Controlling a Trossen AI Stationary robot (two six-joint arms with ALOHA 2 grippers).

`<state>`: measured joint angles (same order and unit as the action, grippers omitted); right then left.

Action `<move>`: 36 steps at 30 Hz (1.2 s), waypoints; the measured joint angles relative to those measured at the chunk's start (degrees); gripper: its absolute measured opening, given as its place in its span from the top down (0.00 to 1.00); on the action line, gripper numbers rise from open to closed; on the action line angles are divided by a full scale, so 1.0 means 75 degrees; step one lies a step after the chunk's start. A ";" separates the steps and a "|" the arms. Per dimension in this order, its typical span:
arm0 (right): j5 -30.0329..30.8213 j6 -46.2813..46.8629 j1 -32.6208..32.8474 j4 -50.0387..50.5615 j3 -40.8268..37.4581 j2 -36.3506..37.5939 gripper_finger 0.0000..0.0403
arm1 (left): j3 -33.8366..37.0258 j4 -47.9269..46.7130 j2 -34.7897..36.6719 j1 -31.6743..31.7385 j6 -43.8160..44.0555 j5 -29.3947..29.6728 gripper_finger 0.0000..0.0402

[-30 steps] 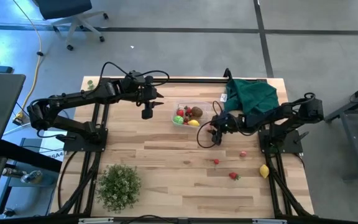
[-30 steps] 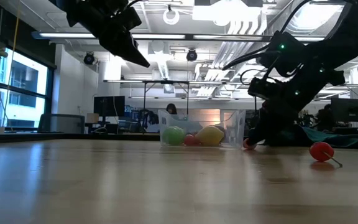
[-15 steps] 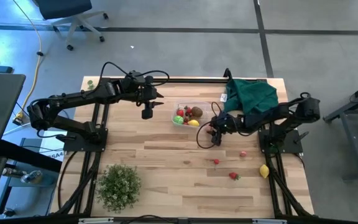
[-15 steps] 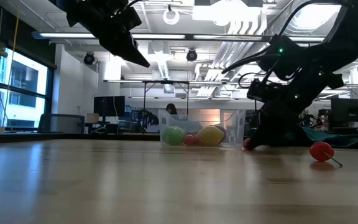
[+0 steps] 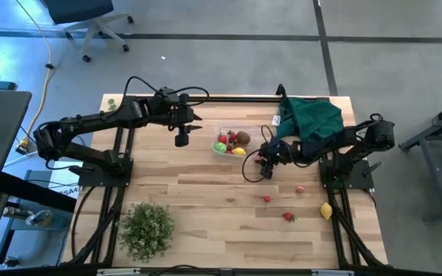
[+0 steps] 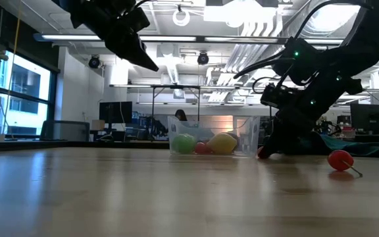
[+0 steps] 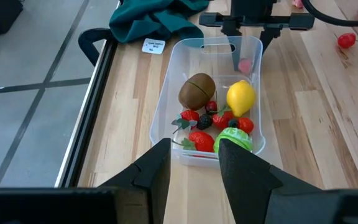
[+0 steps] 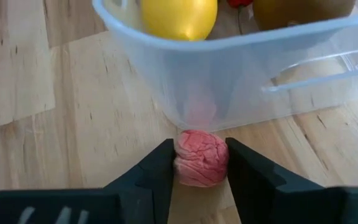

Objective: Pick and placing Produce into tupperware
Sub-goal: Put the pink peach into the transparent bin

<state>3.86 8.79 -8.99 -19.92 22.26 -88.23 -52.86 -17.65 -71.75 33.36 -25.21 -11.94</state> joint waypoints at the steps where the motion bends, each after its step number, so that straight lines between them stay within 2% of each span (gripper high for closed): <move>1: 0.0003 0.0026 0.0000 0.0008 0.0003 0.0003 0.70 | 0.0000 0.0000 0.0000 -0.0003 0.0000 0.0000 0.69; 7: 0.0000 0.0178 0.0000 0.0040 0.0003 0.0032 0.75 | 0.0003 -0.0001 0.0000 -0.0002 -0.0001 0.0001 0.69; 13: -0.0142 0.0549 -0.0006 0.0099 0.0003 0.0109 0.76 | 0.0000 -0.0001 0.0000 -0.0001 0.0000 0.0000 0.69; 19: -0.1272 0.0942 0.0020 0.0229 -0.0024 0.0495 0.76 | 0.0000 -0.0001 0.0000 -0.0002 0.0000 0.0003 0.69; 26: -0.2136 0.1434 0.0015 0.0211 -0.0020 0.1716 0.76 | 0.0000 -0.0002 0.0000 0.0000 0.0000 0.0003 0.69; 30: -0.2087 0.1430 0.0012 0.0220 0.0238 0.2579 0.76 | 0.0000 -0.0001 0.0000 0.0000 0.0000 0.0029 0.69; 33: -0.1681 0.1250 0.0008 0.0364 0.0711 0.3081 0.76 | 0.0003 -0.0001 0.0000 0.0000 0.0000 0.0029 0.69; 36: -0.1128 0.0790 -0.0060 0.1135 0.1498 0.3280 0.76 | 0.0003 0.0000 0.0000 -0.0003 0.0000 0.0029 0.69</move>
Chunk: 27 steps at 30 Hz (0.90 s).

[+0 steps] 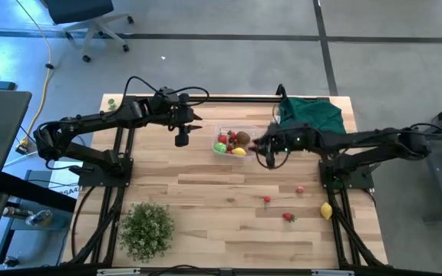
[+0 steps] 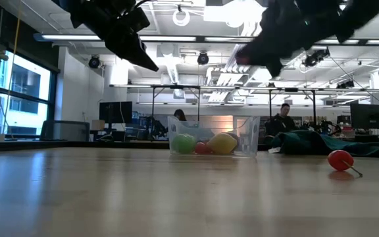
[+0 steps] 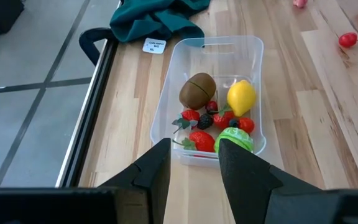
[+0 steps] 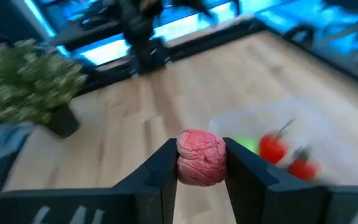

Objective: Pick and placing Produce into tupperware
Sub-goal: Put the pink peach into the transparent bin

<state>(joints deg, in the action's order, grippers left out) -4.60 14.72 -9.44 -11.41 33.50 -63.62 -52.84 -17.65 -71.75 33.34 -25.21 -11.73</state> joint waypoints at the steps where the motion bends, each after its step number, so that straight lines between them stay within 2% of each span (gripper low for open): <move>1: 0.0145 -0.0193 -0.0042 0.0336 0.0337 -0.0010 0.76 | -0.0001 0.0000 0.0000 0.0003 0.0000 0.0000 0.69; 7: 0.0743 -0.1235 -0.0457 0.2701 0.2509 -0.0741 0.76 | 0.0000 0.0005 0.0000 0.0003 -0.0001 0.0117 0.69; 13: 0.0661 -0.1334 -0.0925 0.4770 0.4104 -0.2333 0.76 | 0.0000 0.0003 0.0000 0.0000 0.0000 0.0117 0.69; 20: 0.0175 -0.1322 -0.1109 0.5104 0.4710 -0.4174 0.76 | 0.0000 0.0003 0.0000 0.0003 -0.0003 0.0180 0.69; 27: 0.0142 -0.1164 -0.1106 0.5107 0.4738 -0.5175 0.76 | 0.0000 0.0003 0.0000 0.0003 -0.0003 0.0259 0.69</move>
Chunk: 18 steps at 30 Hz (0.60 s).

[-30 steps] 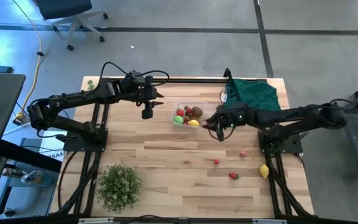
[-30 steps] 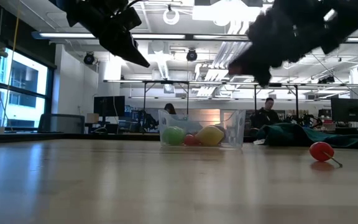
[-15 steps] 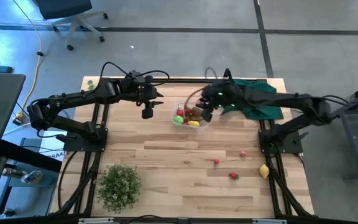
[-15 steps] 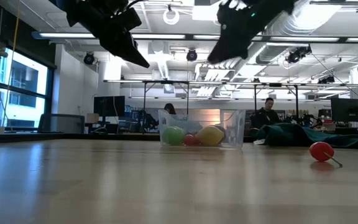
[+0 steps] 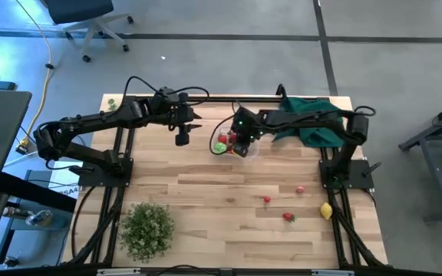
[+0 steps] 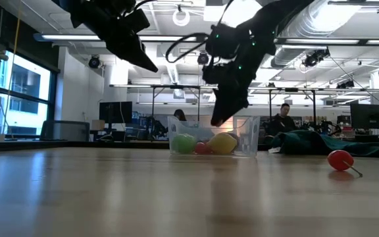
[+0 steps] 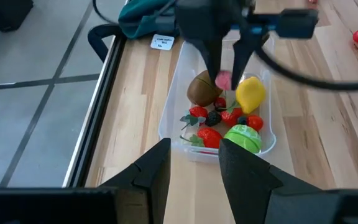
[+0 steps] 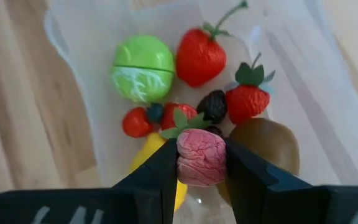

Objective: Pick and placing Produce into tupperware
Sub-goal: Put the pink peach into the transparent bin

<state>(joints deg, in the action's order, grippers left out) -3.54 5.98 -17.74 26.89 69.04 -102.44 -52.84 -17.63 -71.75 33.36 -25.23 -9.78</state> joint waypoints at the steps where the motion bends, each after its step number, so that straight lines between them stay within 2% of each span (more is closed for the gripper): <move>1: 0.0004 0.0002 -0.0005 -0.0012 0.0000 -0.0068 0.76 | 0.0000 0.0000 0.0000 0.0000 0.0000 0.0000 0.69; 18: 0.0099 -0.0001 -0.0003 -0.0366 0.0003 -0.0349 0.74 | 0.0000 0.0000 0.0000 -0.0003 0.0000 0.0004 0.69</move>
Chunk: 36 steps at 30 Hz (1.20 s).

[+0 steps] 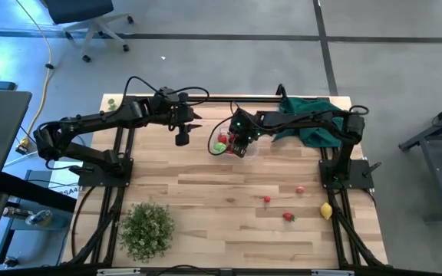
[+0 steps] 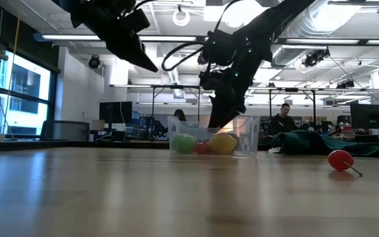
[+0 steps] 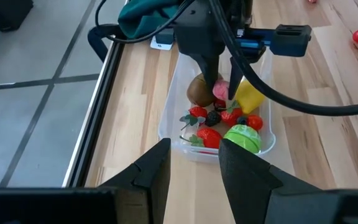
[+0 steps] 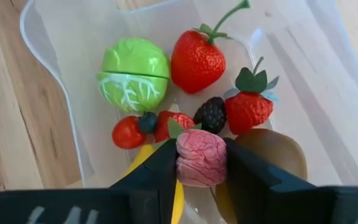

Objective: Pick and placing Produce into tupperware
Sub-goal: Put the pink peach into the transparent bin, then put the red cherry into the transparent bin

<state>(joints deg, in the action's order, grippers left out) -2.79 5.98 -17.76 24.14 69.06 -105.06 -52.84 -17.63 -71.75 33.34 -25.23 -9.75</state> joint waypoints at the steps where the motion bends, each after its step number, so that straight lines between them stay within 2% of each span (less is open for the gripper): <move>1: 0.0040 0.0000 0.0000 -0.0008 0.0000 0.0000 0.73 | 0.0000 0.0000 0.0000 0.0000 0.0000 0.0023 0.69; 11: 0.0170 -0.0197 0.0000 -0.0063 -0.0017 0.0000 0.57 | 0.0000 0.0000 0.0000 0.0000 0.0001 0.0049 0.69; 20: 0.0085 -0.0201 -0.0032 -0.0093 0.0060 0.0198 0.55 | 0.0000 -0.0003 0.0000 0.0000 0.0003 0.0049 0.69; 26: 0.0024 -0.0324 -0.0035 0.0099 0.0067 0.1153 0.55 | 0.0000 -0.0004 0.0000 0.0001 0.0001 0.0052 0.69; 36: -0.0027 -0.0423 0.0258 0.1391 0.0064 0.3640 0.55 | 0.0000 -0.0002 0.0000 0.0002 0.0002 0.0051 0.69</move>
<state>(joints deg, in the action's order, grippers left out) -2.99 2.81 -15.82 34.57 69.54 -77.76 -52.84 -17.64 -71.75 33.36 -25.22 -9.37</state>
